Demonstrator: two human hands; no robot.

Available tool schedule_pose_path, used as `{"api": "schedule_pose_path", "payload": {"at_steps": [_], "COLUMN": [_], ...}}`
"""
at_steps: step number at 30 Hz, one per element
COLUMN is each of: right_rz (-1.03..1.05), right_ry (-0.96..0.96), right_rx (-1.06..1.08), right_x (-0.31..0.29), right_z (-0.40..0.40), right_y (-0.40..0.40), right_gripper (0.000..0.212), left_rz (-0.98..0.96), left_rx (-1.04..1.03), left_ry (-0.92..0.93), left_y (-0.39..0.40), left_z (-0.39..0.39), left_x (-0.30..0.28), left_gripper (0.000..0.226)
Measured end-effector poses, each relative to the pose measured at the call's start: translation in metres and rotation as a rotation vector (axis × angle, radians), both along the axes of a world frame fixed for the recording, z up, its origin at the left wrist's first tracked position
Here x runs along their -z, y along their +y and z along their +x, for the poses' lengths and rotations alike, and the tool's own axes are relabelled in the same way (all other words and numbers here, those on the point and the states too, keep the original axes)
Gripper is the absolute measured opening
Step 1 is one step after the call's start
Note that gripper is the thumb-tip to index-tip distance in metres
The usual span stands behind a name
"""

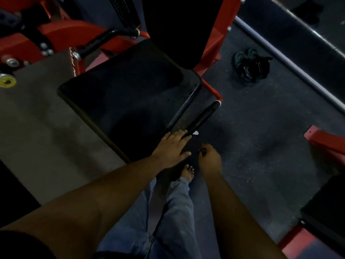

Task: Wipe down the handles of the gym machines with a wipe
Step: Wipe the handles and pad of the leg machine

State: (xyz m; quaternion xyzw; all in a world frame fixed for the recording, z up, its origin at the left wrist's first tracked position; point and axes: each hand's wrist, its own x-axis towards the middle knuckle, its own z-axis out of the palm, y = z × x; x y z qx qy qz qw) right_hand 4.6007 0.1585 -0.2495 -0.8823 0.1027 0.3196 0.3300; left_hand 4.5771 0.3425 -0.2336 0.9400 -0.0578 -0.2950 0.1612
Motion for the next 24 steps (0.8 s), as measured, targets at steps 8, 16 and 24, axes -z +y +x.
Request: {"api": "schedule_pose_path", "payload": {"at_steps": [8, 16, 24], "right_rz": [-0.069, -0.175, -0.176], "right_ry": [0.085, 0.102, 0.097], "right_rx": [-0.136, -0.324, -0.567], "right_x": [0.019, 0.105, 0.259], "right_z": [-0.033, -0.043, 0.01], "right_y": [-0.039, -0.048, -0.047], "right_gripper": [0.036, 0.032, 0.044], "left_rz": [0.048, 0.007, 0.099], "left_rx": [0.145, -0.082, -0.21], "left_ry": [-0.039, 0.235, 0.23], "left_y": [-0.043, -0.052, -0.047], "left_z": [-0.086, -0.089, -0.056], "left_x": [0.014, 0.105, 0.259], "left_gripper": [0.064, 0.078, 0.084]}}
